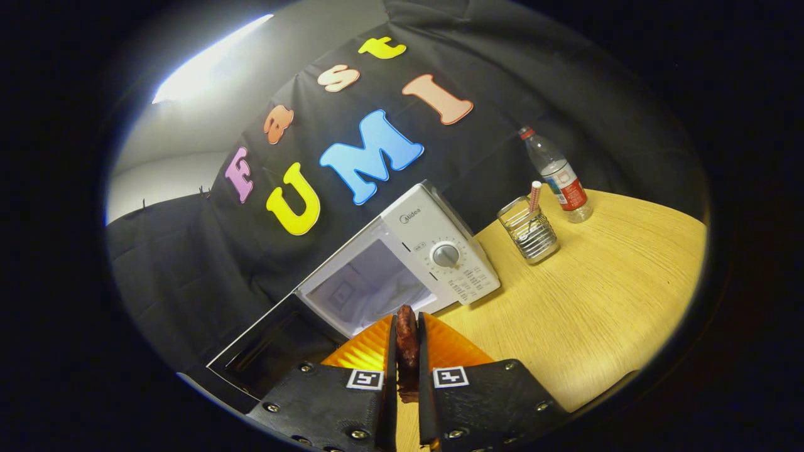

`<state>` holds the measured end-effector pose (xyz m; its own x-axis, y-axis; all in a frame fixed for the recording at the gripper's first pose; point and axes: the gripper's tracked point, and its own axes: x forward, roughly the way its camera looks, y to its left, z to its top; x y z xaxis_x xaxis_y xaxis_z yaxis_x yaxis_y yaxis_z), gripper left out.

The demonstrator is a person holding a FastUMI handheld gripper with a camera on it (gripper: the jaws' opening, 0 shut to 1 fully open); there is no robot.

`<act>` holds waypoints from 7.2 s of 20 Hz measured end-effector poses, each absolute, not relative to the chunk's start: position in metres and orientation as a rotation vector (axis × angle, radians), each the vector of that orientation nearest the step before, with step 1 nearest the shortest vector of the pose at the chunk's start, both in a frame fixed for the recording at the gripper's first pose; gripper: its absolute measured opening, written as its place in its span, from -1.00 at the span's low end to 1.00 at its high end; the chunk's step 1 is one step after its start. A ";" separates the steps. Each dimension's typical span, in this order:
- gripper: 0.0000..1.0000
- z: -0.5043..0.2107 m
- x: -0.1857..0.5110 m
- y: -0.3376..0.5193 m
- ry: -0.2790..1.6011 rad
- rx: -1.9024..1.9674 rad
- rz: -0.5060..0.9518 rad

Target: Open the microwave, put the food inside, and close the microwave door.

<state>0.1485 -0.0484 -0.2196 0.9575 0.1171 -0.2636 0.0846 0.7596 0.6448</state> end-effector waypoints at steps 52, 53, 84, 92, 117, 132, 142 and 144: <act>0.48 -0.329 0.472 0.039 0.182 0.344 -0.365; 0.56 -0.321 0.468 0.044 0.176 0.329 -0.347; 0.54 -0.152 0.075 0.409 0.070 -0.038 0.783; -0.98 -0.241 0.114 0.402 0.244 -0.084 0.640; -0.98 -0.209 0.188 0.108 0.198 -0.067 0.158; -0.98 -0.248 0.280 0.019 0.244 -0.085 -0.039; -0.98 -0.257 0.324 -0.003 0.238 -0.104 -0.108; -0.98 -0.258 0.320 0.000 0.247 -0.180 -0.100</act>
